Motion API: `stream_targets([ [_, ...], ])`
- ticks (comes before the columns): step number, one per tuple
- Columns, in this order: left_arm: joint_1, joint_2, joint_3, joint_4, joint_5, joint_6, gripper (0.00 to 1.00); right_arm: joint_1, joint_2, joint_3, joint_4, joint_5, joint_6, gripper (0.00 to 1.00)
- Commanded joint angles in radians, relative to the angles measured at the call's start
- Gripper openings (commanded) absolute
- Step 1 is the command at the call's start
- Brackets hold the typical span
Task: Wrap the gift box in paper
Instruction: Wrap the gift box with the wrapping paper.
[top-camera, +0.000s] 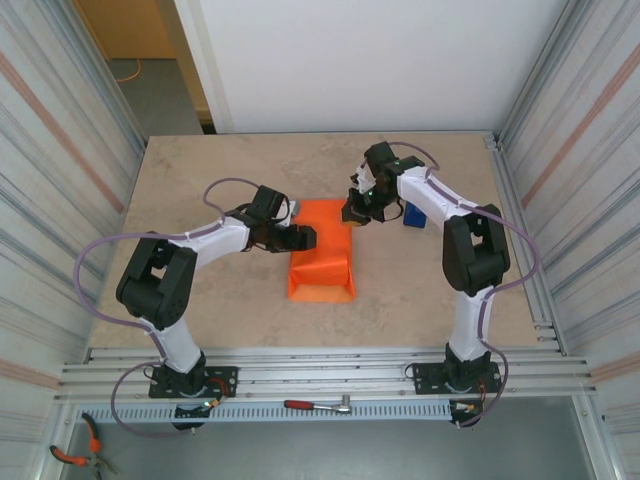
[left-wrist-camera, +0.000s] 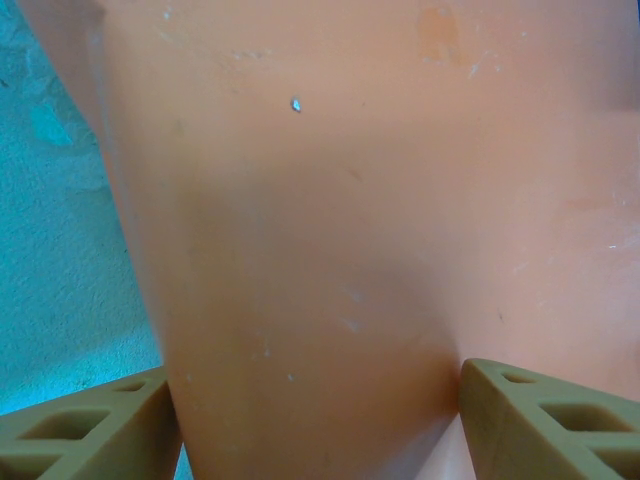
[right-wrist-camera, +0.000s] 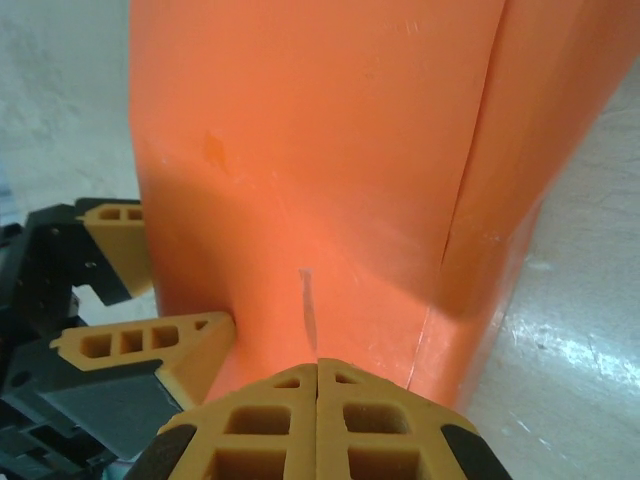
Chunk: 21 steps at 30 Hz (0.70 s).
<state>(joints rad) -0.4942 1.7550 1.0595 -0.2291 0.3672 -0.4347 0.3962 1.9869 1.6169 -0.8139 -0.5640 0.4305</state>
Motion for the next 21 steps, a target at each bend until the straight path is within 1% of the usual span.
stream_targets([
  [1, -0.033, 0.069, -0.041, -0.125, -0.112, 0.027, 0.71, 0.006, 0.019, 0.043, -0.053, 0.036, -0.039, 0.00],
  [14, -0.034, 0.069, -0.044, -0.125, -0.116, 0.027, 0.71, 0.000, 0.065, 0.048, -0.037, 0.061, -0.044, 0.00],
  [21, -0.034, 0.069, -0.045, -0.126, -0.120, 0.027, 0.71, 0.001, 0.123, 0.031, -0.067, 0.134, -0.090, 0.00],
])
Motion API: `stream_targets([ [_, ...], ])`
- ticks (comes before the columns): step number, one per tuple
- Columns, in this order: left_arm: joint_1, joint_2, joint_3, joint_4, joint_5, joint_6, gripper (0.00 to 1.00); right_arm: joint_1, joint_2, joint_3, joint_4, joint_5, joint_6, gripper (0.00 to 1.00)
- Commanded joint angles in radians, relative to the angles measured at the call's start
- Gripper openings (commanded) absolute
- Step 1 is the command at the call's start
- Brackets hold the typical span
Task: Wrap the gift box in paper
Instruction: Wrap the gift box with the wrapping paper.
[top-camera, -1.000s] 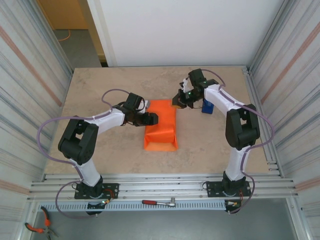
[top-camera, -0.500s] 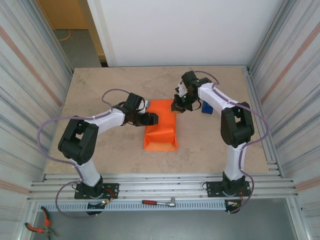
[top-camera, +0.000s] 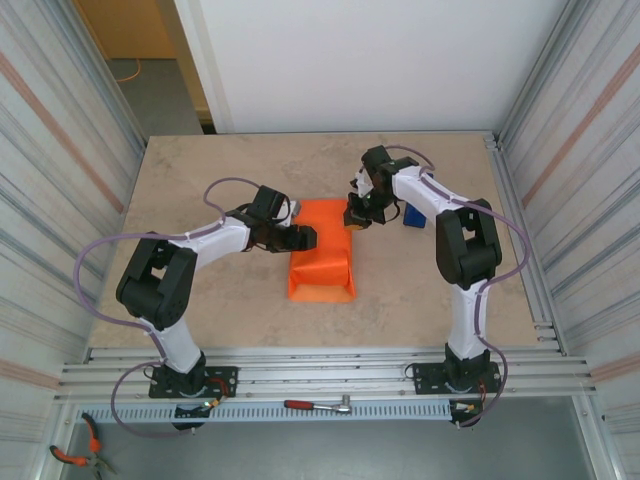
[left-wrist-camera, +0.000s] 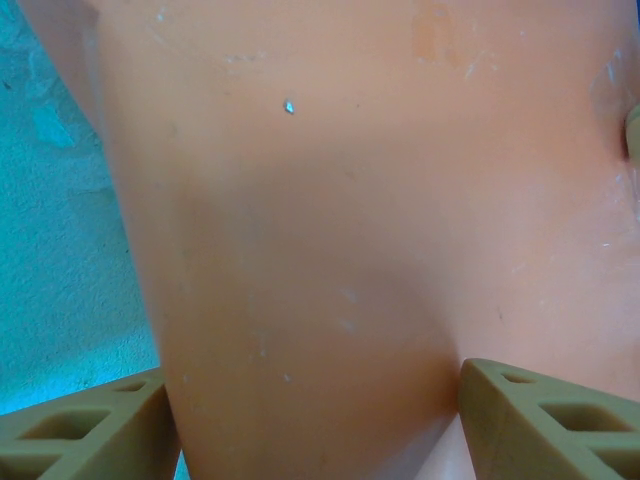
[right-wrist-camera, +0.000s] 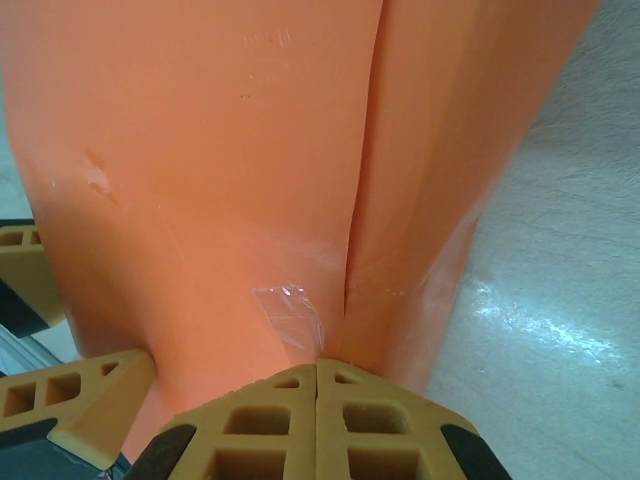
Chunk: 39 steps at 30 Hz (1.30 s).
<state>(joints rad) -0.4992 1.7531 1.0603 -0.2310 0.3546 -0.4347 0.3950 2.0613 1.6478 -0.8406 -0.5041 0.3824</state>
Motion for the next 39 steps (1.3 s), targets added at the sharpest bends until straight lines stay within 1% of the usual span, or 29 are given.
stream_targets([
  [1, -0.030, 0.069, -0.046, -0.125, -0.108, 0.026, 0.71, 0.001, 0.049, -0.004, -0.040, 0.077, -0.045, 0.00],
  [11, -0.030, 0.074, -0.046, -0.123, -0.108, 0.025, 0.71, 0.008, 0.004, -0.020, -0.028, 0.092, -0.029, 0.00],
  [14, -0.029, 0.075, -0.046, -0.123, -0.108, 0.026, 0.71, 0.008, -0.003, -0.017, -0.025, 0.091, -0.024, 0.05],
  [20, -0.030, 0.075, -0.046, -0.123, -0.110, 0.024, 0.71, 0.008, -0.009, -0.007, -0.022, 0.088, -0.017, 0.10],
  [26, -0.030, 0.076, -0.045, -0.131, -0.114, 0.021, 0.71, 0.003, -0.016, -0.001, -0.018, 0.082, -0.003, 0.20],
  [34, -0.034, 0.080, -0.044, -0.141, -0.123, 0.021, 0.70, -0.009, -0.032, 0.000, -0.009, 0.074, 0.006, 0.21],
  [39, -0.037, 0.088, -0.037, -0.152, -0.135, 0.021, 0.70, -0.013, -0.043, -0.011, 0.002, 0.080, 0.021, 0.25],
])
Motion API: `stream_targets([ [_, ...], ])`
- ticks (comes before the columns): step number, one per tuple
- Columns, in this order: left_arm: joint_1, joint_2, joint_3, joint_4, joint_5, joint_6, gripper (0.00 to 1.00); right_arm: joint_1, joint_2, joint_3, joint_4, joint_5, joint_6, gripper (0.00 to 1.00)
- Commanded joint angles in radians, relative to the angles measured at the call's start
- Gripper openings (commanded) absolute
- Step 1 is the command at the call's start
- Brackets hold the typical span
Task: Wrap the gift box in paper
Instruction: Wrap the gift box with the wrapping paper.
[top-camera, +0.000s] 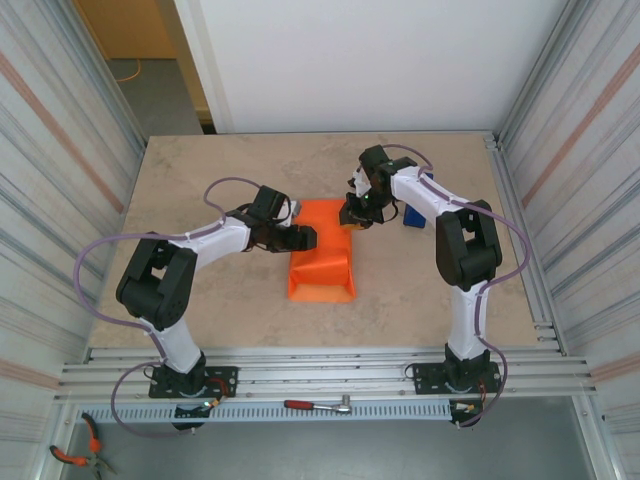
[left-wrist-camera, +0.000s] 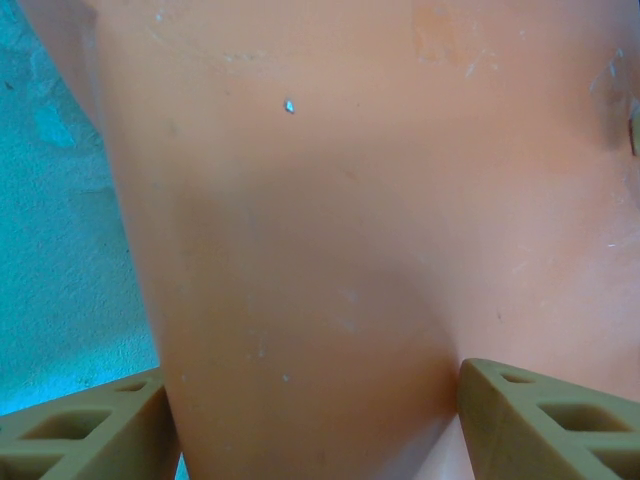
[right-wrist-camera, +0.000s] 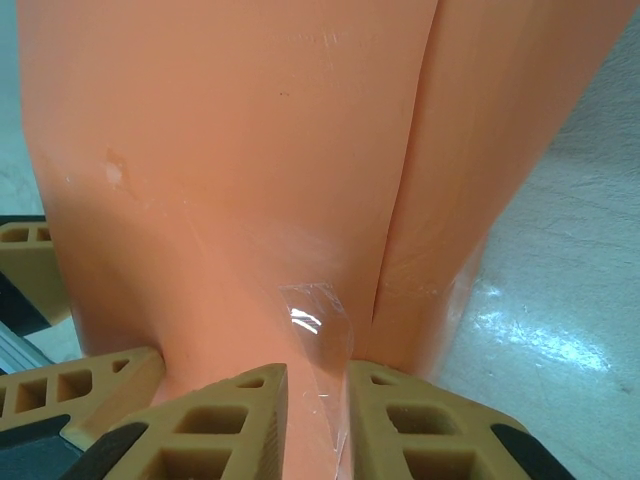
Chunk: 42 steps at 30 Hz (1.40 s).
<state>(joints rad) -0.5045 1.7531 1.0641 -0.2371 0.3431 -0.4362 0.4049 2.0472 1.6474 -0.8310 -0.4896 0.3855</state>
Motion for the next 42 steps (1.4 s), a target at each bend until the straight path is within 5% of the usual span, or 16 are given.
stream_targets([
  [1, -0.032, 0.088, -0.040, -0.149, -0.125, 0.024, 0.70, -0.022, -0.032, -0.013, -0.004, 0.067, 0.019, 0.26],
  [42, -0.038, 0.102, -0.033, -0.163, -0.136, 0.028, 0.68, 0.002, -0.109, -0.113, 0.102, 0.093, 0.218, 0.37],
])
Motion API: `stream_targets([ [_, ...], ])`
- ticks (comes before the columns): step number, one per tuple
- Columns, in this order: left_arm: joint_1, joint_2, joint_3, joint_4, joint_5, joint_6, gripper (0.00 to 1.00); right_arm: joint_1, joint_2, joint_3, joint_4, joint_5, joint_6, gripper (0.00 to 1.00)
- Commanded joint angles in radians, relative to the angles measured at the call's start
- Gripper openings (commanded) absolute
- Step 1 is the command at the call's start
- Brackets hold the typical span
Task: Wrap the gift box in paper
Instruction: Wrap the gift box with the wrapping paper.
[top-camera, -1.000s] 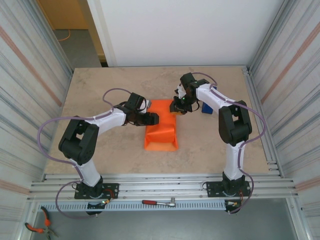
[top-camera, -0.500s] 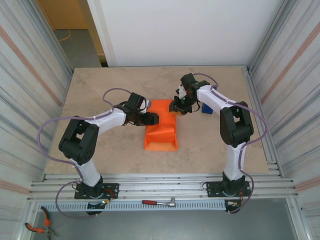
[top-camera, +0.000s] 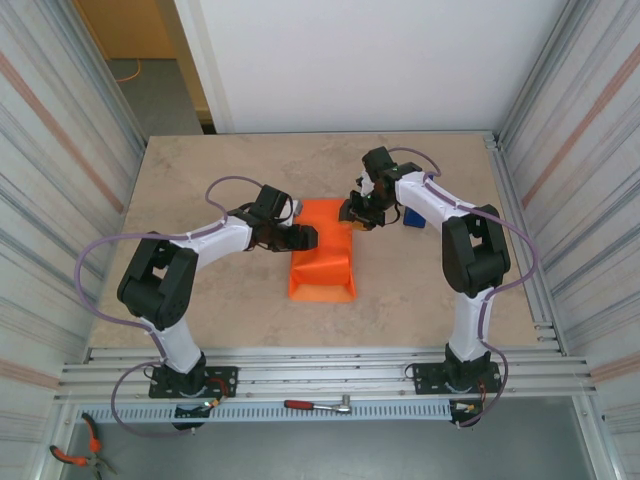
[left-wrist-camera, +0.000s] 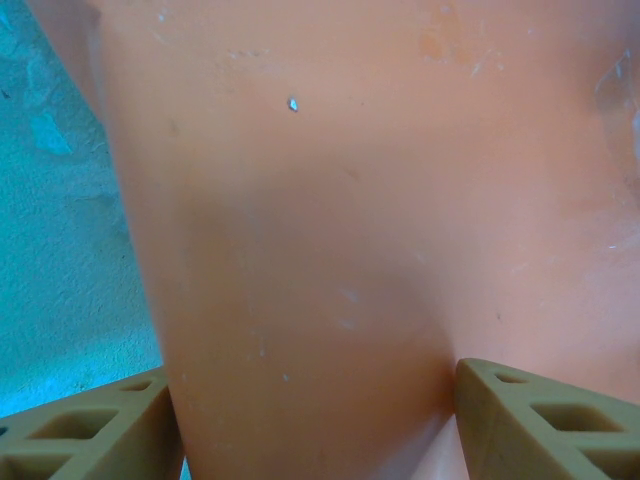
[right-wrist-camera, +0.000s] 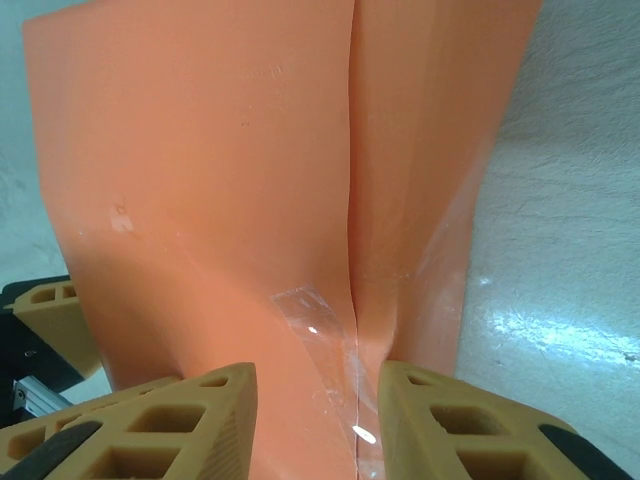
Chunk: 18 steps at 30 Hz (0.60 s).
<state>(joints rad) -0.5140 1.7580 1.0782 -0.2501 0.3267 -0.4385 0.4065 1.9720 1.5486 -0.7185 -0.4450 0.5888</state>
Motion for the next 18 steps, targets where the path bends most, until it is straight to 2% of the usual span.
stream_targets([
  [1, -0.029, 0.097, -0.048, -0.150, -0.120, 0.030, 0.67, 0.000, -0.038, -0.015, -0.016, 0.062, 0.009, 0.37],
  [5, -0.031, 0.097, -0.048, -0.150, -0.119, 0.030, 0.67, -0.006, -0.076, -0.030, -0.012, 0.123, -0.013, 0.37],
  [7, -0.032, 0.095, -0.050, -0.148, -0.118, 0.030, 0.67, -0.013, -0.097, -0.052, 0.020, 0.100, -0.016, 0.34],
  [13, -0.033, 0.097, -0.048, -0.149, -0.118, 0.032, 0.67, -0.008, -0.086, -0.080, 0.113, -0.038, -0.011, 0.09],
  [18, -0.035, 0.097, -0.048, -0.149, -0.118, 0.031, 0.67, -0.008, -0.078, -0.126, 0.171, -0.069, 0.025, 0.02],
])
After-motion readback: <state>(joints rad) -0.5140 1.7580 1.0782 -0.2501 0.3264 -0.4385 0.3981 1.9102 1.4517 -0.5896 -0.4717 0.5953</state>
